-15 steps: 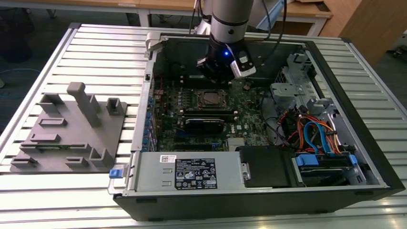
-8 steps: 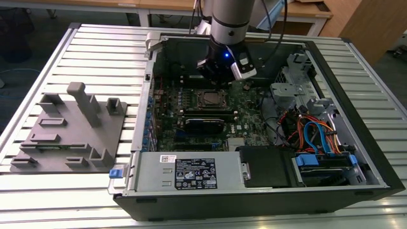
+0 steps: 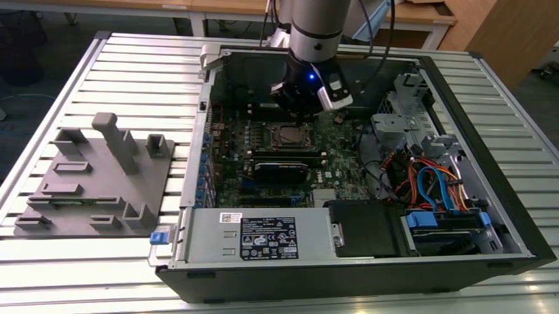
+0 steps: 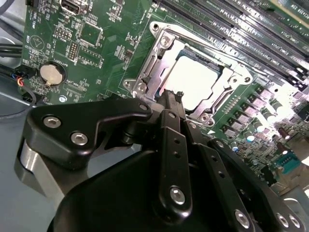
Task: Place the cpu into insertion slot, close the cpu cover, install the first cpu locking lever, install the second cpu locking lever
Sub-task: 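Install the second cpu locking lever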
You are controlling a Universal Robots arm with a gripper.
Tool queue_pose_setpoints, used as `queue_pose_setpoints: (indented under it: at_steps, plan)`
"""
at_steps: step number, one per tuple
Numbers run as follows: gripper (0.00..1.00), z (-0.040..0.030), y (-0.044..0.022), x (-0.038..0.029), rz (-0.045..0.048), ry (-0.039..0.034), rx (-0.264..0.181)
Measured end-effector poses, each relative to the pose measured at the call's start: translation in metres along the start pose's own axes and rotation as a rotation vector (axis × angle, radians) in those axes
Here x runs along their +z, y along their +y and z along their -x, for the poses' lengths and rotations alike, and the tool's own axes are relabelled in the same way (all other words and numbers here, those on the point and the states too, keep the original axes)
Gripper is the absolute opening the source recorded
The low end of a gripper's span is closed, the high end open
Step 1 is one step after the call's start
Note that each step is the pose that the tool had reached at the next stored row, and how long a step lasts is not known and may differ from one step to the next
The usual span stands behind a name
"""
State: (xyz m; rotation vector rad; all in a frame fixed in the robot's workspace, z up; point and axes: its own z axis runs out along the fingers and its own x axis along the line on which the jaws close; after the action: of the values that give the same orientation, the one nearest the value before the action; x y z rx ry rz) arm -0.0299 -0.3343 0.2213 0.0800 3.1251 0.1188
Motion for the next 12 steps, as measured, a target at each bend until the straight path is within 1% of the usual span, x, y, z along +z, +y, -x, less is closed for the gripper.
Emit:
queue_pose_setpoints:
  at_steps: [2,4,7,10,12]
  plan:
    - [0.1,-0.0006,-0.0008,0.0,-0.0014,0.0001,0.0]
    - [0.1,-0.0006,-0.0026,0.0,-0.0014,0.0,0.0]
    - [0.1,-0.0006,-0.0034,-0.0003,-0.0014,0.0011,0.0]
    - [0.1,-0.0005,-0.0033,-0.0018,-0.0016,0.004,0.0]
    - [0.1,-0.0005,-0.0031,-0.0048,-0.0017,0.0051,0.0]
